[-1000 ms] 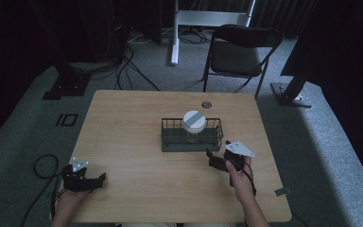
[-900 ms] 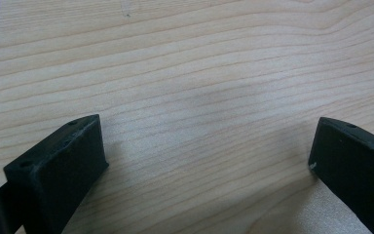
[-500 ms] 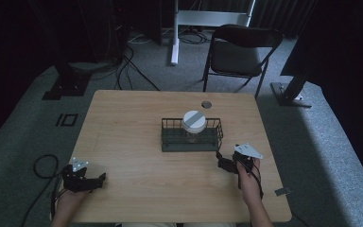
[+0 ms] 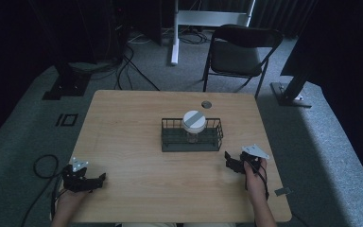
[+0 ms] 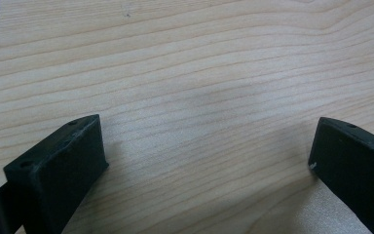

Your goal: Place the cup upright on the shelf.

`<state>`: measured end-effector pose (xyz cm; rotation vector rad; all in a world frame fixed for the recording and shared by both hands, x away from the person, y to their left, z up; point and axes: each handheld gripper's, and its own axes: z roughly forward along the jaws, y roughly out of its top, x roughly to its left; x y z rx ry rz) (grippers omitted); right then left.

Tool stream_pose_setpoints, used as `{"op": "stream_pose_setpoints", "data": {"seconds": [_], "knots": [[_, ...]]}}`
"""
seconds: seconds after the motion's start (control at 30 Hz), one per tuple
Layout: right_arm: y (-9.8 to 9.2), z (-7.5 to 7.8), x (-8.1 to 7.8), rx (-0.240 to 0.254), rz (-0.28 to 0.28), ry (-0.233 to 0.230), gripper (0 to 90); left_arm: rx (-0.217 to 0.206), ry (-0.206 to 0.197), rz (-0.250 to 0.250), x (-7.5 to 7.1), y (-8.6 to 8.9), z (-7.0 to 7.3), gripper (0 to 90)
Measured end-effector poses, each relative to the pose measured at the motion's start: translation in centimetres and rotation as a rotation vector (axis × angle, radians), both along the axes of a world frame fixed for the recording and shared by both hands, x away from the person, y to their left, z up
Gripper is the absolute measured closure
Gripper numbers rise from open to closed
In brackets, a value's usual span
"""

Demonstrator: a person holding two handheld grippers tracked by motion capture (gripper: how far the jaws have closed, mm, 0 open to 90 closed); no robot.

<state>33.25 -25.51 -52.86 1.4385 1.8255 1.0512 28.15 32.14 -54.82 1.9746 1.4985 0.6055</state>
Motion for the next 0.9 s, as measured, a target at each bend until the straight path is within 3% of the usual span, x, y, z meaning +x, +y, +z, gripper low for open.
{"op": "stream_pose_setpoints", "data": {"seconds": [0.6, 0.9], "knots": [[-1.6, -1.3, 0.3, -0.017, -0.098, 0.069, 12.8, 0.0, 0.0, 0.0, 0.0, 0.0, 0.0, 0.2], [-2.2, -1.8, 0.4, -0.053, -0.163, 0.116, 12.4, -0.001, 0.0, 0.0, 0.0, 0.0, 0.0, 0.2]]}}
